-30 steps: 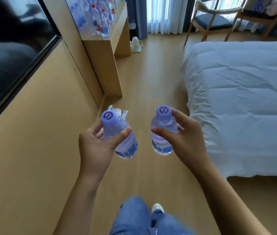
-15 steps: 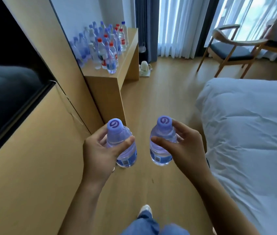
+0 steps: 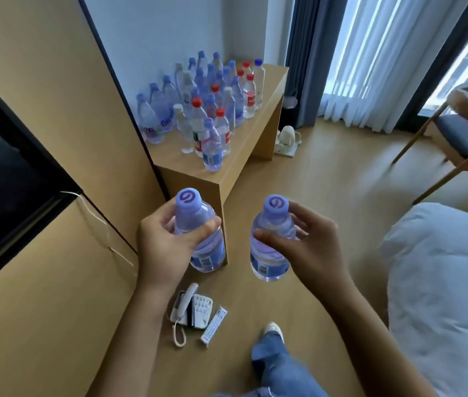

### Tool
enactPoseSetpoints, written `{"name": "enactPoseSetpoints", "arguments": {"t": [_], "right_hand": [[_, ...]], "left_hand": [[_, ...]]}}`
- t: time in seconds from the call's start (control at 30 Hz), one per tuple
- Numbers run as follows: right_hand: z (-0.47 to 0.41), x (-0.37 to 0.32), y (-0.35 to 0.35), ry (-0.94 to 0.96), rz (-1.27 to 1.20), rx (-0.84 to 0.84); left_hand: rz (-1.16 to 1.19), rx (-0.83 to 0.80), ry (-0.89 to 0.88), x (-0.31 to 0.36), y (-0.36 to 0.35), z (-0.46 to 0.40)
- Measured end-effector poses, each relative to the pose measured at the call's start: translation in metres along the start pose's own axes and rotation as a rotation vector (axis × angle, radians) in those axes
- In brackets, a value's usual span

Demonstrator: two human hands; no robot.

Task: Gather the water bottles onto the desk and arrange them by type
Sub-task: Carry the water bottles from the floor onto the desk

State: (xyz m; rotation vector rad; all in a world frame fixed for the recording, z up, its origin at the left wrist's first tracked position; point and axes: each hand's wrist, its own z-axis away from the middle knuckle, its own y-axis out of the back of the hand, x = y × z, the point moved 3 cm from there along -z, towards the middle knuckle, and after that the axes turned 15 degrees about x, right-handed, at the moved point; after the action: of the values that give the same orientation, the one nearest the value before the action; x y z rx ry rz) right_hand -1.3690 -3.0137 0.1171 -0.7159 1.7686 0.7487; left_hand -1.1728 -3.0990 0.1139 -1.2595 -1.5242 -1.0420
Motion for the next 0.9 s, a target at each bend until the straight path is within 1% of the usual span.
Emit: {"name": "enactPoseSetpoints", "arguments": {"t": [0.2,0.33,0.4,0.5,0.67,0.9], "right_hand": [[-0.140,0.017,-0.046,0.078,-0.035,-0.176],[-0.220,0.030,-0.094,0.088,-0.079,-0.298],[-0.242,0.031,-0.110,0.084,-0.099,-0.339],[-0.296,0.039,-0.152,0.085,-0.160,-0.406],[-0.380,0.034,-0.217,0.077,-0.202,-0.493],[-0.476,0.023,-0.292,0.075,-0.243,-0.558]], "left_hand": [[-0.022,0.203,0.031,-0.020,-0.058,-0.097],[-0.068,0.365,0.040,-0.042,-0.073,-0.162],[-0.095,0.395,0.045,-0.048,-0.077,-0.182],[-0.147,0.499,0.037,-0.064,-0.080,-0.235],[-0.192,0.566,0.014,-0.071,-0.089,-0.321],[-0.196,0.601,0.020,-0.069,-0.097,-0.403]]}}
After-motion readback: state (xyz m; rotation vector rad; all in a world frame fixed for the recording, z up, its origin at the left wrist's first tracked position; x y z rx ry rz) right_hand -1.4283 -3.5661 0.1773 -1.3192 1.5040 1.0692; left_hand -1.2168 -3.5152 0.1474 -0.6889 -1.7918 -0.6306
